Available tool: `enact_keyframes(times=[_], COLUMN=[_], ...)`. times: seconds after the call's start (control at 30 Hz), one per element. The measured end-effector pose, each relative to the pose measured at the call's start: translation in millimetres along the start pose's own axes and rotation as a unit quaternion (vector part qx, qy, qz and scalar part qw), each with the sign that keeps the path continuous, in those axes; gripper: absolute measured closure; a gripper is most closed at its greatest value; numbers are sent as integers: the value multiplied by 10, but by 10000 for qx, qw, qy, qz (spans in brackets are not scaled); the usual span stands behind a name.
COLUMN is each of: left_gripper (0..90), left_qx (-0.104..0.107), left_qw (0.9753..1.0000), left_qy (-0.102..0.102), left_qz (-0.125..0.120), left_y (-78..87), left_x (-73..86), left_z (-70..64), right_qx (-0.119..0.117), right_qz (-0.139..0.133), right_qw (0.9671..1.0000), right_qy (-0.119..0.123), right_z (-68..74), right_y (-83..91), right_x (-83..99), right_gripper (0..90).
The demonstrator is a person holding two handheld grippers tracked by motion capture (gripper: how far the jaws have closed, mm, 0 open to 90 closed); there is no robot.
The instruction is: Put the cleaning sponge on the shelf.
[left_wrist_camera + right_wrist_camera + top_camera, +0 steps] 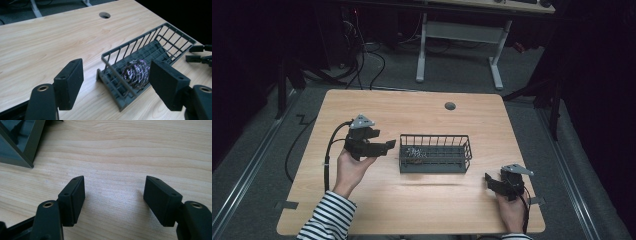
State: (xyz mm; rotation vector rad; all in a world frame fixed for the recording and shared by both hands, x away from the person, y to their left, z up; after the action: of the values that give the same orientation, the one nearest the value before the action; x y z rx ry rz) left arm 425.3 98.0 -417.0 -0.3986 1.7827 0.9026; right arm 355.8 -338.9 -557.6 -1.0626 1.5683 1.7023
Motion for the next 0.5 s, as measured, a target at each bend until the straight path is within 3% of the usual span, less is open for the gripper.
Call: enact_keyframes(times=[0.3,0.5], left_gripper=[288,288], left_qx=[-187,-342], left_qw=[9997,9989], left_qy=[120,304], left_qz=[62,64], left_y=[144,248], left_x=[172,345], left_z=[139,266], right_qx=[0,-2], right_qz=[-1,1], right_qw=[10000,10000], right_qy=[-11,-8], right_z=[2,4], right_y=[1,1], right_x=[1,1], right_gripper=[338,337])
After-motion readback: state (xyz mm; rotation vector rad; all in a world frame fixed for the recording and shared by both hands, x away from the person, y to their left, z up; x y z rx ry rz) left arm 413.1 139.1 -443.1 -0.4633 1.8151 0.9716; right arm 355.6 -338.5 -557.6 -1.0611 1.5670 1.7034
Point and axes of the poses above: each handheld gripper's, and its own axes: y roughly backward along the jaws, x roughly out of its underside, z roughly to its left, the point moved 4 cm from there along -y, roughly forward along the jaws, and after that the axes turned 12 degrees about -z, right-handed, at the moved point
